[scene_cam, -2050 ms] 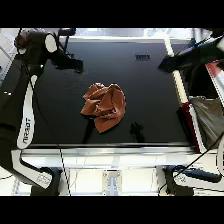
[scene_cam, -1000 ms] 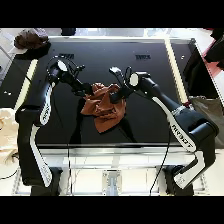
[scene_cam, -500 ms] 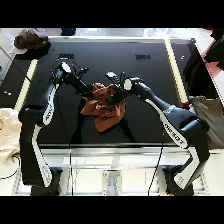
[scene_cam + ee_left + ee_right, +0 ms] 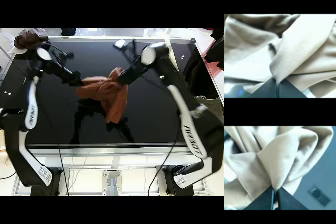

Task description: Fold the shirts.

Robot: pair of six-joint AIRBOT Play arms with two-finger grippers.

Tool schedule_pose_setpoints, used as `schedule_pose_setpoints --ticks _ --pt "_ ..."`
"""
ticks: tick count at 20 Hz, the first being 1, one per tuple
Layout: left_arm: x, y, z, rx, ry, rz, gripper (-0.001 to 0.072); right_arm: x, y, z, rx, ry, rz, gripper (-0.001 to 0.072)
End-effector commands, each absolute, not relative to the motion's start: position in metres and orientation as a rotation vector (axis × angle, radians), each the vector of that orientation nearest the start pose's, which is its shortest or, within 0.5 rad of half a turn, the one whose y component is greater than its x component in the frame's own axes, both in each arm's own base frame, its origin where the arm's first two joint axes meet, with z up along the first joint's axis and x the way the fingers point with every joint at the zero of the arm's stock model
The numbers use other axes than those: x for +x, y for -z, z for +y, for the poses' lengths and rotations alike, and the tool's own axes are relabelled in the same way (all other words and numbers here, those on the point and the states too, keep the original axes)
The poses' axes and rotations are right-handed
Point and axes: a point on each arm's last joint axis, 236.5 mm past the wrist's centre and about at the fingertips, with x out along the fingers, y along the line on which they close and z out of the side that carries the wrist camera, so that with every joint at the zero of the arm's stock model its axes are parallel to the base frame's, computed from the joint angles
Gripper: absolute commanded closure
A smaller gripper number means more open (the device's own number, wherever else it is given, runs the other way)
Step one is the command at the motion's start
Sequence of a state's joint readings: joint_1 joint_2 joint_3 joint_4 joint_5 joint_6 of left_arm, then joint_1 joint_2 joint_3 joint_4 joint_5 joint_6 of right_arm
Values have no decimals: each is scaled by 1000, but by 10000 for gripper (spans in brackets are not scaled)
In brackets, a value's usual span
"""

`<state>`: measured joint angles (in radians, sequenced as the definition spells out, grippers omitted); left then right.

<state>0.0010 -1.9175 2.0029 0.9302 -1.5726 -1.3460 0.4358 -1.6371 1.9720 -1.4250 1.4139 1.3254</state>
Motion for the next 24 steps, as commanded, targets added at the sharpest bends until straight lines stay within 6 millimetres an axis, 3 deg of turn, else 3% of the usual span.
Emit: schedule_pose_setpoints --ticks 1,4,7,9,11,13,14,18,20,21,22,23,24 --pt "479 -135 -118 -296 654 1143 695 403 -223 194 -382 -568 930 694" --pt "446 -226 -122 -244 680 945 695 363 -287 188 -345 -602 780 694" --pt "413 -310 -129 -183 672 712 695 332 -334 183 -316 -625 648 693" --pt "396 -350 -130 -161 655 591 695 323 -356 178 -306 -614 575 693" --pt "387 -359 -130 -134 642 563 696 324 -362 178 -298 -611 544 693" --pt "390 -332 -128 -75 604 648 696 331 -338 181 -302 -614 616 694" --pt "392 -305 -128 -43 588 730 696 335 -318 183 -293 -610 674 694" --pt "403 -176 -138 53 559 1084 696 359 -200 191 -317 -607 963 694" --pt "420 -108 -144 94 534 1217 695 386 -146 194 -336 -571 1028 691" --pt "434 -80 -146 108 515 1249 664 408 -128 196 -349 -544 1012 620" --pt "451 -54 -145 115 491 1260 442 431 -119 198 -361 -520 972 382" --pt "463 -39 -145 113 480 1263 171 455 -119 200 -379 -491 906 220" --pt "472 -35 -140 112 463 1253 8 474 -129 196 -407 -455 836 221"
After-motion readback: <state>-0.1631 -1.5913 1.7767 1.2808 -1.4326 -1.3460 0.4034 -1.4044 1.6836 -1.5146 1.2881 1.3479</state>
